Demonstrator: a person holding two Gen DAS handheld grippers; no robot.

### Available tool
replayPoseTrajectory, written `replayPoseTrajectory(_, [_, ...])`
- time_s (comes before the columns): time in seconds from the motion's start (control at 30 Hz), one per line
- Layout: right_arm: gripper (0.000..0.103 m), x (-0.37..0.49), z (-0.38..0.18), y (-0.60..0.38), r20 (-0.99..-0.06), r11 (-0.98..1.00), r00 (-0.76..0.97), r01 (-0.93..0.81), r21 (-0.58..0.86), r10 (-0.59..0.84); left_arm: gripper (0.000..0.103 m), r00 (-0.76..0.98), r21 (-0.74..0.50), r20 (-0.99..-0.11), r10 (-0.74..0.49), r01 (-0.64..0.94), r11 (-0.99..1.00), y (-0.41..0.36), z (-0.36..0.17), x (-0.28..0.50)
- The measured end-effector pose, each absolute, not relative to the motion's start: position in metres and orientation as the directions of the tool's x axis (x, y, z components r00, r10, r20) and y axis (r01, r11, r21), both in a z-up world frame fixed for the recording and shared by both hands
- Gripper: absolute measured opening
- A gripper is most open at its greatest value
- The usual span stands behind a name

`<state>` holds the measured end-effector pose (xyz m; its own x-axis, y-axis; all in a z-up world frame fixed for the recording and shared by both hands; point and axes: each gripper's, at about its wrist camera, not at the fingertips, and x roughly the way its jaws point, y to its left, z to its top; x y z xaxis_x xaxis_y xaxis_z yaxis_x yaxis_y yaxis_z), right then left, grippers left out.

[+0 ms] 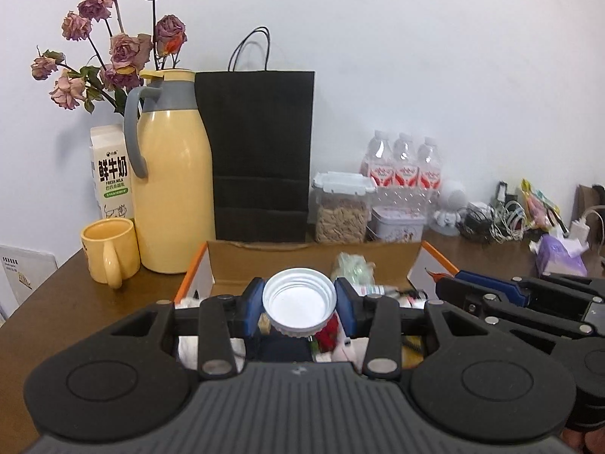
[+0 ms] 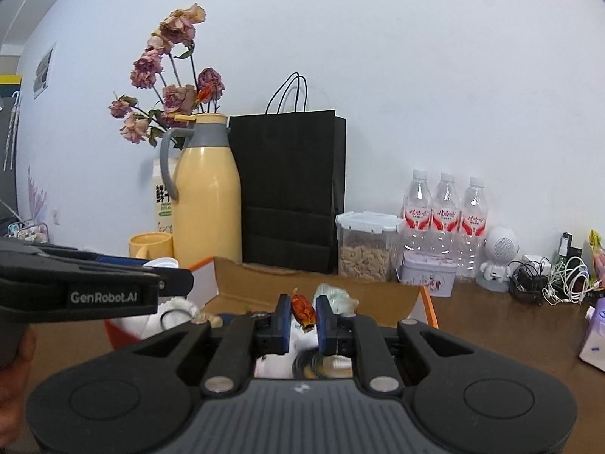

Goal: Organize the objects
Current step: 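Carry the white cap and orange item over the box, then open both grippers to drop the cap and orange item into the box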

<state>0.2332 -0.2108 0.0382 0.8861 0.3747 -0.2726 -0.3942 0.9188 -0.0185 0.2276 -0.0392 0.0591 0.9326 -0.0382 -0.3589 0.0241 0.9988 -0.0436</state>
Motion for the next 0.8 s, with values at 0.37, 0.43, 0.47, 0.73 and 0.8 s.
replayPoseTrajectory(0.37, [0.012,0.291,0.029,-0.202,-0.291,0.944,0.902,-0.330,0.009,0.318,0.041,0.928,-0.067,-0.371,0.038,-0.067,0.995,-0.032,0.048,0.282])
replayPoseTrajectory(0.43, [0.012,0.297,0.021,-0.204,-0.309,0.948,0.901,-0.317,0.013,0.306,0.041,0.918,-0.053,-0.395,0.036,-0.062,0.997,-0.030,0.042,0.289])
replayPoseTrajectory(0.47, [0.012,0.300,0.018,-0.206,-0.321,0.949,0.897,-0.313,0.021,0.303,0.041,0.914,-0.051,-0.403,0.037,-0.062,0.997,-0.029,0.039,0.291])
replayPoseTrajectory(0.73, [0.076,0.306,0.003,-0.217,-0.371,0.955,0.882,-0.291,0.058,0.292,0.103,0.928,0.006,-0.352,0.123,-0.129,0.992,-0.030,0.034,0.284])
replayPoseTrajectory(0.8, [0.100,0.305,0.004,-0.220,-0.362,0.958,0.888,-0.281,0.056,0.282,0.103,0.929,-0.002,-0.351,0.118,-0.126,0.992,-0.028,0.035,0.282])
